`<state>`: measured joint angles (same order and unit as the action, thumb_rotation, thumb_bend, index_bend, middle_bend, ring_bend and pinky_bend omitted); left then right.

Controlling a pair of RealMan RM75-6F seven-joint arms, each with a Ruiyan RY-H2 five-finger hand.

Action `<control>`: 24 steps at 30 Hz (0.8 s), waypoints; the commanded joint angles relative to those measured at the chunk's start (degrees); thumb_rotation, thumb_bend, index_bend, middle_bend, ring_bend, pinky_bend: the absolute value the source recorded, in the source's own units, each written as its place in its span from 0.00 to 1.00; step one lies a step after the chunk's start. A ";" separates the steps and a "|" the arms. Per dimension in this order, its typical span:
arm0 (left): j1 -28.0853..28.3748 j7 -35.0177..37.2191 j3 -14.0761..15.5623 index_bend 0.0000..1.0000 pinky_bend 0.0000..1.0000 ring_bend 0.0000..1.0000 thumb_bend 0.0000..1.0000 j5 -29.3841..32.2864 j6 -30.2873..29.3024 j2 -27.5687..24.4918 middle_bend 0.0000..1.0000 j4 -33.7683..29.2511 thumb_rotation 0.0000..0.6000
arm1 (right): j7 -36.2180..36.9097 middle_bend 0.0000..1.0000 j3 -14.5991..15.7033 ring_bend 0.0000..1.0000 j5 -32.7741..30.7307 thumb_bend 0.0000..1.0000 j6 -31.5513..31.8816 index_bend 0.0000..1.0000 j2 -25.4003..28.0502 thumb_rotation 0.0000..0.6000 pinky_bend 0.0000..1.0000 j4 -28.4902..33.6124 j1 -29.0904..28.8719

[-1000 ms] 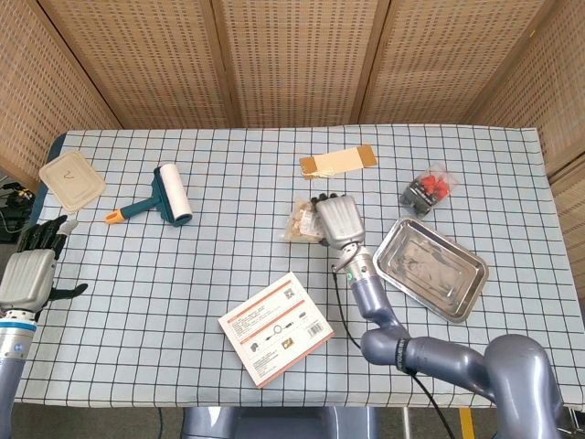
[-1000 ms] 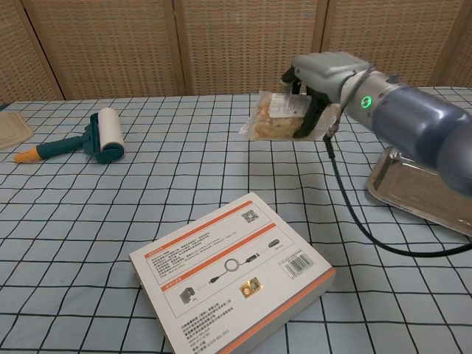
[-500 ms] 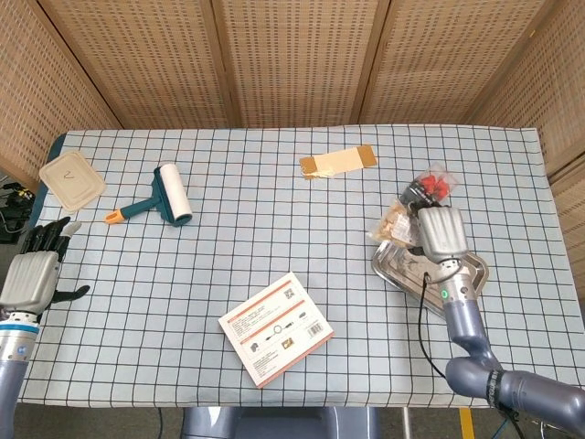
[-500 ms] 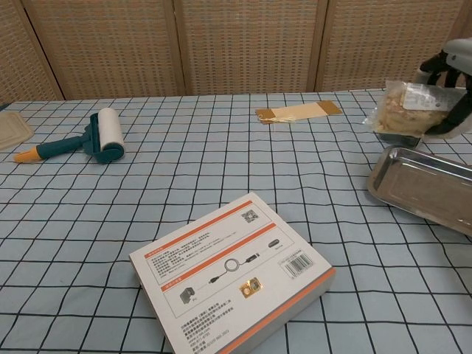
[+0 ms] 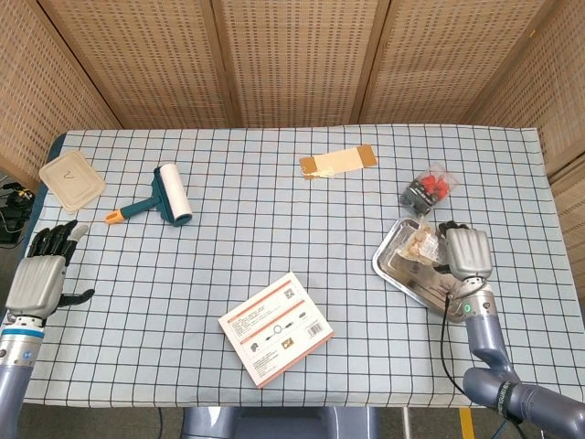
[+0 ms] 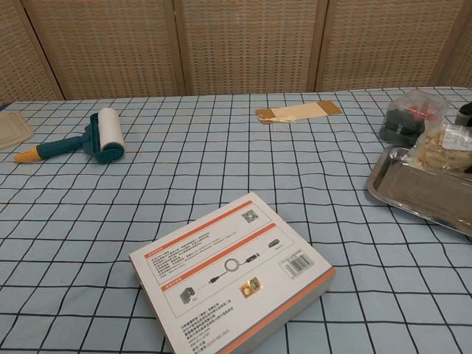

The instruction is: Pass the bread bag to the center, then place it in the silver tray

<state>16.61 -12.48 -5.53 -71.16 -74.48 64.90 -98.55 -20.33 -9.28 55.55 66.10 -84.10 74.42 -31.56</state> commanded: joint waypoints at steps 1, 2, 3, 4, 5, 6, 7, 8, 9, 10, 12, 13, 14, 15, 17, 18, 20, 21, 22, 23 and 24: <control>-0.14 0.33 -0.15 0.00 0.00 0.00 0.03 0.13 -0.03 -0.04 0.00 0.18 1.00 | -1.10 0.42 -0.07 0.40 -0.95 0.32 -0.16 0.65 -0.52 1.00 0.53 -0.45 0.68; -0.16 0.39 -0.19 0.00 0.00 0.00 0.03 0.17 -0.03 -0.06 0.00 0.21 1.00 | -1.53 0.40 -0.07 0.38 -1.31 0.31 -0.19 0.63 -0.54 1.00 0.51 -0.34 0.83; -0.19 0.47 -0.23 0.00 0.00 0.00 0.03 0.22 -0.02 -0.08 0.00 0.23 1.00 | -2.44 0.35 -0.07 0.34 -2.19 0.29 -0.35 0.57 -0.47 1.00 0.46 0.09 1.07; -0.22 0.43 -0.28 0.00 0.00 0.00 0.03 0.45 0.07 -0.14 0.00 0.20 1.00 | -4.35 0.29 -0.07 0.28 -4.14 0.27 -0.49 0.50 -0.09 1.00 0.40 1.56 1.51; -0.23 0.30 -0.28 0.00 0.00 0.00 0.03 0.56 0.15 -0.20 0.00 0.12 1.00 | -5.39 0.24 -0.27 0.24 -5.09 0.25 -0.20 0.44 0.18 1.00 0.36 2.73 1.72; -0.23 0.22 -0.29 0.00 0.00 0.00 0.03 0.62 0.20 -0.24 0.00 0.06 1.00 | -5.91 0.16 -0.39 0.16 -5.60 0.22 -0.01 0.37 0.35 1.00 0.31 3.46 1.85; -0.25 0.10 -0.33 0.00 0.00 0.00 0.03 0.71 0.20 -0.30 0.00 -0.11 1.00 | -6.99 0.08 -0.53 0.09 -6.50 0.20 0.46 0.31 0.81 1.00 0.25 5.07 2.20; -0.28 0.04 -0.36 0.00 0.00 0.00 0.03 0.74 0.17 -0.34 0.00 -0.20 1.00 | -7.73 0.03 -0.51 0.03 -6.91 0.19 0.70 0.25 1.10 1.00 0.19 5.86 2.36; -0.31 -0.04 -0.36 0.00 0.00 0.00 0.03 0.76 0.15 -0.38 0.00 -0.29 1.00 | -8.40 0.01 -0.48 0.01 -7.22 0.18 0.95 0.21 1.36 1.00 0.14 6.48 2.49; -0.34 -0.11 -0.35 0.00 0.00 0.00 0.03 0.78 0.15 -0.42 0.00 -0.37 1.00 | -8.96 0.00 -0.50 0.00 -7.46 0.17 1.20 0.16 1.55 1.00 0.08 6.93 2.59; -0.39 -0.20 -0.35 0.00 0.00 0.00 0.03 0.80 0.16 -0.49 0.00 -0.52 1.00 | -9.95 0.00 -0.61 0.00 -7.78 0.16 2.03 0.11 1.79 1.00 0.02 7.48 2.82; -0.42 -0.22 -0.32 0.00 0.00 0.00 0.03 0.79 0.18 -0.55 0.00 -0.60 1.00 | -10.34 0.00 -0.66 0.00 -7.83 0.16 2.59 0.10 1.91 1.00 0.00 7.79 3.00; -0.46 -0.26 -0.30 0.00 0.00 0.00 0.03 0.80 0.20 -0.64 0.00 -0.69 1.00 | -10.71 0.00 -0.72 0.00 -7.88 0.16 3.18 0.09 2.07 1.00 0.00 8.20 3.21; -0.48 -0.29 -0.32 0.00 0.00 0.00 0.03 0.81 0.19 -0.70 0.00 -0.77 1.00 | -10.95 0.00 -0.80 0.00 -7.83 0.15 3.80 0.09 2.32 1.00 0.00 8.75 3.44; -0.62 -0.19 -0.40 0.00 0.00 0.00 0.03 0.72 -0.08 -0.83 0.00 -0.88 1.00 | -10.62 0.00 -0.78 0.00 -6.59 0.15 6.09 0.09 3.47 1.00 0.00 10.88 4.52; -0.68 -0.13 -0.40 0.00 0.00 0.00 0.03 0.63 -0.15 -0.87 0.00 -0.89 1.00 | -10.19 0.00 -0.63 0.00 -5.68 0.15 7.09 0.09 4.16 1.00 0.00 11.99 5.15; -0.77 -0.10 -0.38 0.00 0.00 0.00 0.03 0.49 -0.28 -0.94 0.00 -0.88 1.00 | -9.23 0.00 -0.33 0.00 -4.01 0.15 8.86 0.09 5.24 1.00 0.00 13.60 6.29; -0.83 -0.09 -0.38 0.00 0.00 0.00 0.03 0.42 -0.36 -0.96 0.00 -0.87 1.00 | -8.73 0.00 -0.14 0.00 -3.17 0.15 9.59 0.09 5.70 1.00 0.00 14.20 6.81; -0.90 -0.11 -0.36 0.00 0.00 0.00 0.03 0.35 -0.47 -0.99 0.00 -0.88 1.00 | -8.01 0.00 0.05 0.00 -2.14 0.15 10.59 0.09 6.24 1.00 0.00 14.86 7.49; -0.96 -0.13 -0.35 0.00 0.00 0.00 0.03 0.31 -0.57 -1.02 0.00 -0.89 1.00 | -7.42 0.00 0.22 0.00 -1.37 0.15 11.29 0.08 6.61 1.00 0.00 15.30 8.00; -1.11 -0.18 -0.29 0.00 0.00 0.00 0.03 0.19 -0.79 -1.05 0.00 -0.93 1.00 | -6.00 0.00 0.66 0.00 0.33 0.15 12.70 0.08 7.41 1.00 0.00 16.13 9.11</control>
<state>15.57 -12.63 -5.86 -70.91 -75.19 63.87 -99.46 -28.24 -9.29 53.65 76.91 -78.09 89.01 -24.16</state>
